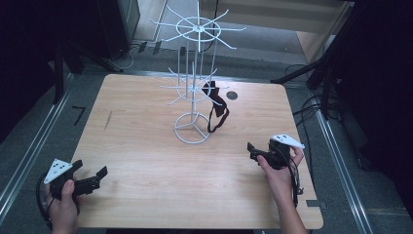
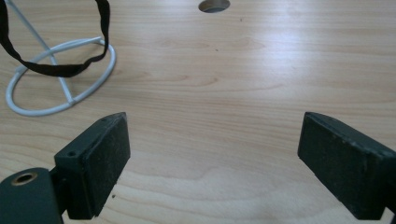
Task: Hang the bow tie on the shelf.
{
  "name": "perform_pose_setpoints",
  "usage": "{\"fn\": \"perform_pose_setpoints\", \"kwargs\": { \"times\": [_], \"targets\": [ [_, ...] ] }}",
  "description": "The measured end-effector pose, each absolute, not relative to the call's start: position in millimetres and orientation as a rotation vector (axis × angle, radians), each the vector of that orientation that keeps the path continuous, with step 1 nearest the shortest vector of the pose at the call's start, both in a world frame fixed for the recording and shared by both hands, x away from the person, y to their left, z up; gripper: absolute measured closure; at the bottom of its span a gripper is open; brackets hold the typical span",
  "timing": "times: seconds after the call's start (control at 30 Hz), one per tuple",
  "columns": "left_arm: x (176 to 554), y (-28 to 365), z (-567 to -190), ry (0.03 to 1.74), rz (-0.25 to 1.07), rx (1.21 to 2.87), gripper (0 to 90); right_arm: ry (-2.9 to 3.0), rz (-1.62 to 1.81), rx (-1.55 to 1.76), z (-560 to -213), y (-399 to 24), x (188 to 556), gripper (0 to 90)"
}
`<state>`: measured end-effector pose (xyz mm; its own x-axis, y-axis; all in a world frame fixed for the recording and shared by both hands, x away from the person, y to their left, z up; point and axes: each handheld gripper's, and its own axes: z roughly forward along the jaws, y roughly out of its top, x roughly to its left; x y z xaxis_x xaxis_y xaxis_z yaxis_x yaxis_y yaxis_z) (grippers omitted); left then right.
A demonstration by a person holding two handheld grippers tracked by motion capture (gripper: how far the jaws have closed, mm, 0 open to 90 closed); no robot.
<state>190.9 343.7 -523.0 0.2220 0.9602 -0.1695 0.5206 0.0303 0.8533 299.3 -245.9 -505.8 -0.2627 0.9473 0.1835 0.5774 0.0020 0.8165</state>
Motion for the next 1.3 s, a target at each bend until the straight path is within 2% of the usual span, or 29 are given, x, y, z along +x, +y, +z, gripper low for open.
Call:
{"fn": "perform_pose_setpoints", "kwargs": {
  "times": [1.3],
  "targets": [
    [190,343,-523,1.418,0.642,1.617,1.5,1.714,1.094,1.699,-540,-354,221,10.1]
  ]
}}
